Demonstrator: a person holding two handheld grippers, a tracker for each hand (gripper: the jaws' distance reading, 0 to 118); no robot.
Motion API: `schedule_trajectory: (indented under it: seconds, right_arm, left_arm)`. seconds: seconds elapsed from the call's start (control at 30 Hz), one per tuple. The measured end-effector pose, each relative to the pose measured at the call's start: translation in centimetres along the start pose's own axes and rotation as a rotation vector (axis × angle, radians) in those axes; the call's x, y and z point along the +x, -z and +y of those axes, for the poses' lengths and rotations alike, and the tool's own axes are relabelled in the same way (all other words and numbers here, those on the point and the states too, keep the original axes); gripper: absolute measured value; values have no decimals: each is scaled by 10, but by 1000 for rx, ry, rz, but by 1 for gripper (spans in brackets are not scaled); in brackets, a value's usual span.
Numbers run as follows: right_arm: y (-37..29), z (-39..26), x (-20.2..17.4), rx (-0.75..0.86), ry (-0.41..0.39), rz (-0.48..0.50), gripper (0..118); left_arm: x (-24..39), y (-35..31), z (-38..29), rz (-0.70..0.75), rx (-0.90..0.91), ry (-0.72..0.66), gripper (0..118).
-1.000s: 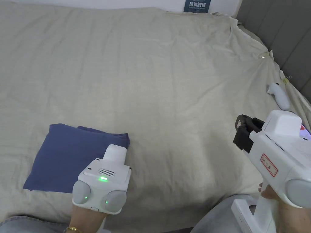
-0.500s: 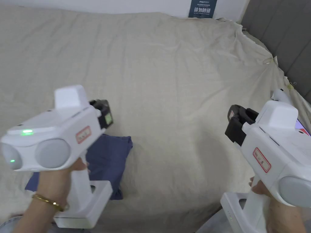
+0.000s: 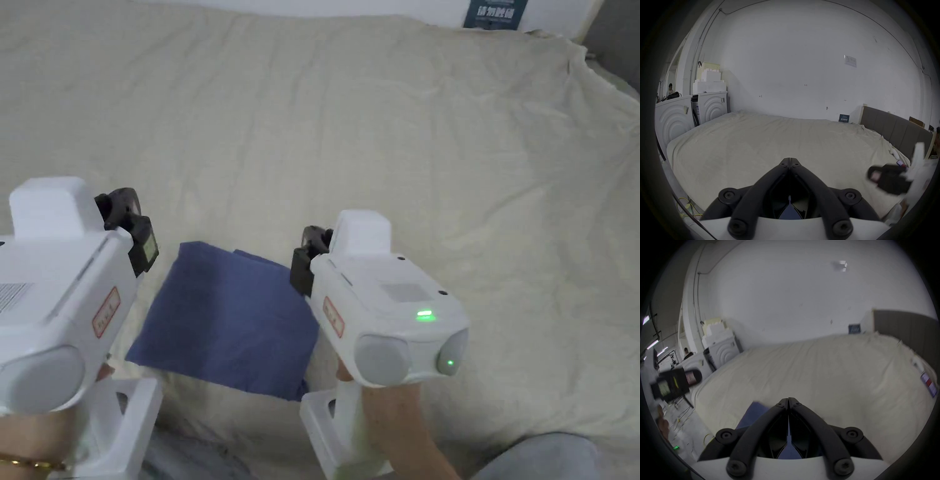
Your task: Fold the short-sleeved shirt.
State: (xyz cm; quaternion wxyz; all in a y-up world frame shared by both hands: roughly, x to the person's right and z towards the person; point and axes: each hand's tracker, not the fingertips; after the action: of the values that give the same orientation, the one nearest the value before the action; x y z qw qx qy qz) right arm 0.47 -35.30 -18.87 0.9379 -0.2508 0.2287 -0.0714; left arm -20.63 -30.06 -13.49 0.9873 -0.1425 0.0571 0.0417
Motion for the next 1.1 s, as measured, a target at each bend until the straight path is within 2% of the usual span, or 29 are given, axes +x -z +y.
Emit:
schedule_trajectory:
  seconds: [0.17,0.2,0.3,0.37,0.47,0.5,0.53,0.57,0.6,0.63,0.67,0.7,0.8,0.9,1.0,1.1]
  right_arm:
    - [50,-52,-14,-182,-99,-37,0]
    - [57,-61,-14,-221,-102,-35,0]
    - [70,-90,-8,-304,-35,-65,0]
    - [66,-89,-14,-233,-53,-76,0]
    - [68,-84,-16,-263,-67,-89,0]
    - [68,-84,-15,-262,-56,-95,0]
    - [68,-82,-13,-265,-48,-90,0]
    - [67,-82,-12,-265,-44,-86,0]
    - [66,-81,-12,-267,-45,-82,0]
    - [66,-80,-12,-271,-48,-82,0]
    - [63,-77,-14,-275,-53,-79,0]
    - [63,-76,-14,-279,-55,-76,0]
    - [63,-74,-10,-289,-41,-68,0]
    - [61,-73,-6,-293,-15,-52,0]
    - [62,-71,-6,-297,-5,-49,0]
    - [64,-72,-3,-295,-5,-50,0]
  left_arm:
    - [-7,3,-7,9,-21,-17,0]
    - [-8,5,-8,7,-25,-15,0]
    - [-8,10,-12,5,-42,-1,0]
    - [-8,14,-13,0,-53,-1,0]
    - [-8,22,-9,-23,-67,-14,0]
    - [-9,25,-6,-41,-77,-26,4]
    - [-11,29,-2,-56,-92,-46,14]
    - [-14,34,1,-103,-114,-78,30]
    - [-16,38,9,-142,-149,-108,64]
    - [-21,45,15,-191,-202,-148,88]
    - [-27,54,18,-234,-260,-184,109]
    - [-33,64,20,-284,-315,-218,118]
    - [-58,96,20,-413,-445,-269,118]
    - [-85,140,1,-501,-709,-256,118]
    - [-99,172,-26,-463,-886,-263,118]
    - [-108,189,-44,-536,-948,-243,105]
